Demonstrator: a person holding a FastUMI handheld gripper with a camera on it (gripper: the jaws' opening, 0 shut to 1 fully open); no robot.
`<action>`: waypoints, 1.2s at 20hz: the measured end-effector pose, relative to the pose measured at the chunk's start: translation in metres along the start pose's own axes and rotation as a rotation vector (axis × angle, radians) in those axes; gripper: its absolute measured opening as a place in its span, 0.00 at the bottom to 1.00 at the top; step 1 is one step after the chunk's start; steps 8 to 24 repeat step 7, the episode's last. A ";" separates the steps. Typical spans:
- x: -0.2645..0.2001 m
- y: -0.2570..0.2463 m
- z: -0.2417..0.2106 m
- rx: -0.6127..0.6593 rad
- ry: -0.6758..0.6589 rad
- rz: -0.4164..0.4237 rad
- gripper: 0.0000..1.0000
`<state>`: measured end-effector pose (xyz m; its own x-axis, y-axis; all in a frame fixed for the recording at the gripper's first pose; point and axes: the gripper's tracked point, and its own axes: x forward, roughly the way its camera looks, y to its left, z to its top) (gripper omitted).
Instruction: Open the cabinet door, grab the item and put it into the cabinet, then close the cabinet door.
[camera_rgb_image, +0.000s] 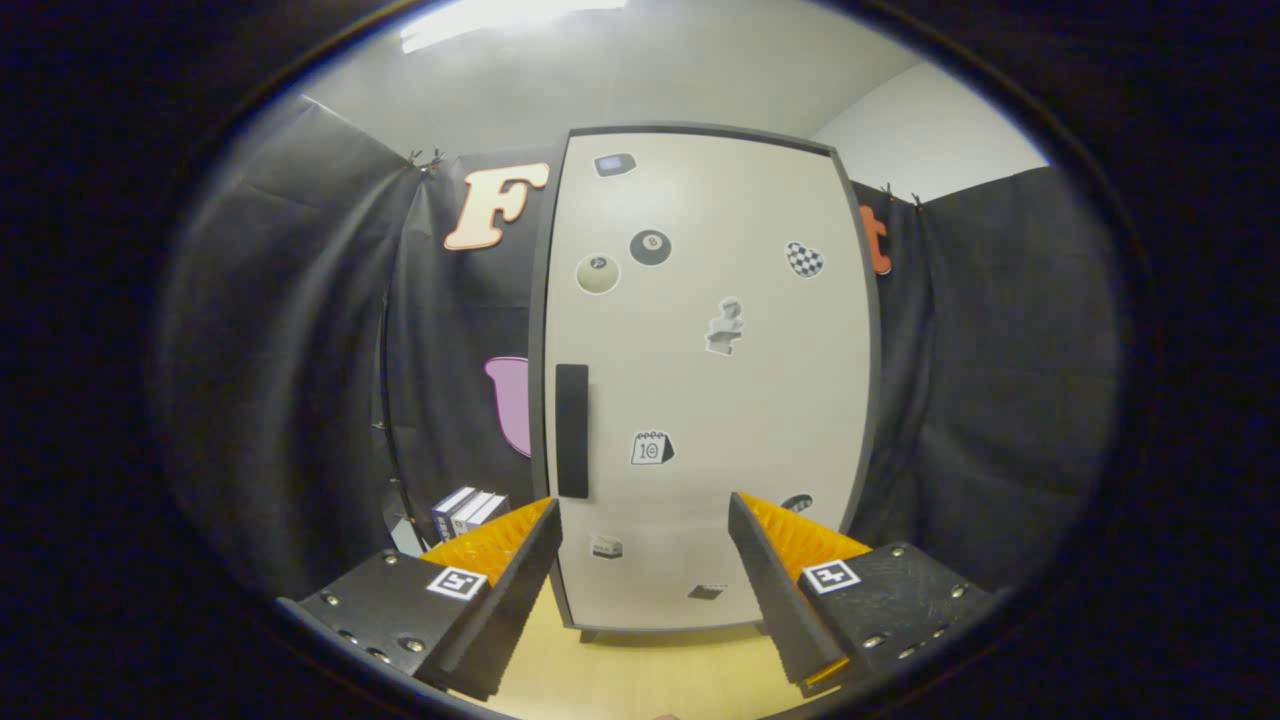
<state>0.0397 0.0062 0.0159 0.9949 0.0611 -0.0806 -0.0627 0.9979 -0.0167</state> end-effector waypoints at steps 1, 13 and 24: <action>-0.013 -0.003 0.000 0.001 0.000 -0.007 0.99; -0.073 -0.023 -0.009 -0.018 0.012 -0.060 0.99; -0.073 -0.023 -0.009 -0.018 0.012 -0.060 0.99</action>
